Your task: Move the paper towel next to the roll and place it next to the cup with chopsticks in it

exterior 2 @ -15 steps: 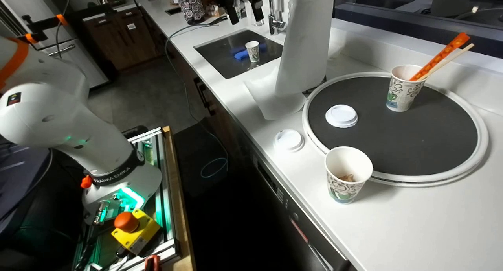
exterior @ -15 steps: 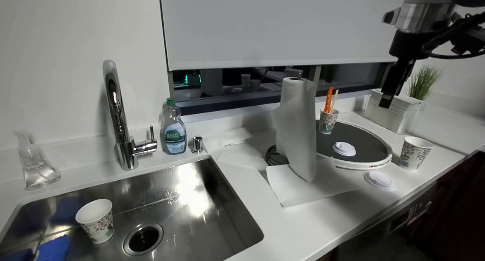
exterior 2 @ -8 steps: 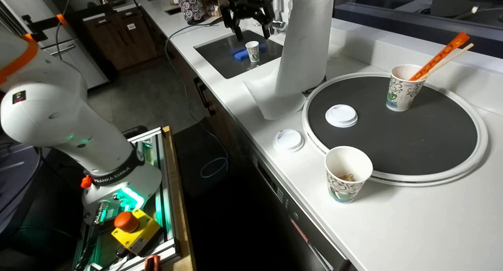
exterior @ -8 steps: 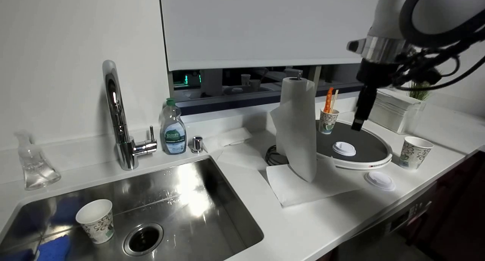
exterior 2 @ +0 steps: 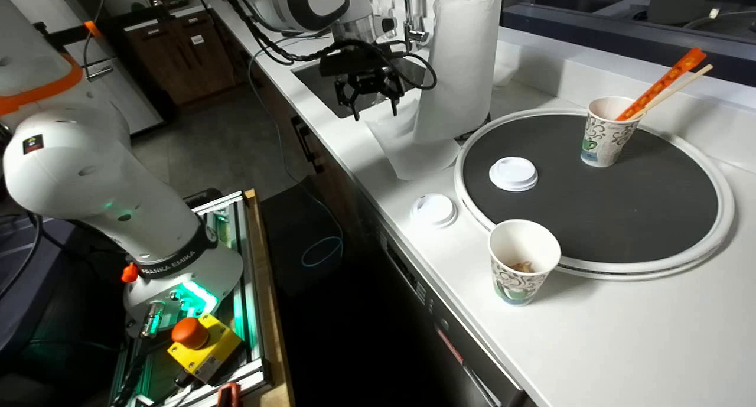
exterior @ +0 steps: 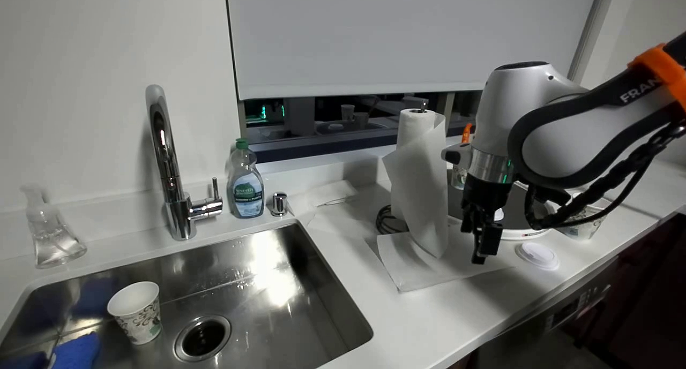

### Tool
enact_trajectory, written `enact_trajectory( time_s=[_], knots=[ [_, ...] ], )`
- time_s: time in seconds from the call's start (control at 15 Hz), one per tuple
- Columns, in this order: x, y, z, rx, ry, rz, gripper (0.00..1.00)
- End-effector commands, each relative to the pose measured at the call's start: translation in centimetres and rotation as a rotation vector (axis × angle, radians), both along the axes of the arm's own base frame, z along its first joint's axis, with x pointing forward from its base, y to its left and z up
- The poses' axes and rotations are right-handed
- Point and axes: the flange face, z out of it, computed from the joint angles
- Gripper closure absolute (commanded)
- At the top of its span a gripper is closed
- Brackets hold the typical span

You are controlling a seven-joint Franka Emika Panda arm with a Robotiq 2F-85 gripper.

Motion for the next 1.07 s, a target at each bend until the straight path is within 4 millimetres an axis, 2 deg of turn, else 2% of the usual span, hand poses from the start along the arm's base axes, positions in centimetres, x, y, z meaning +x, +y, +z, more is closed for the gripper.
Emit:
enact_trajectory(
  time_s=[0.0,0.13,0.33,0.6,0.8,1.0],
  knots=[
    [0.1,0.0,0.0,0.0,0.001,-0.002,0.0],
    [0.4,-0.1,0.5,0.003,-0.01,-0.006,0.0],
    [-1.4,0.7,0.3,-0.021,-0.135,0.141,0.0],
    [-4.1,1.5,-1.0,-0.001,-0.264,0.242,0.0],
    [-5.5,1.5,-1.9,0.005,-0.284,0.234,0.0],
    [-5.8,0.6,-2.9,-0.039,-0.246,0.174,0.0]
  ],
)
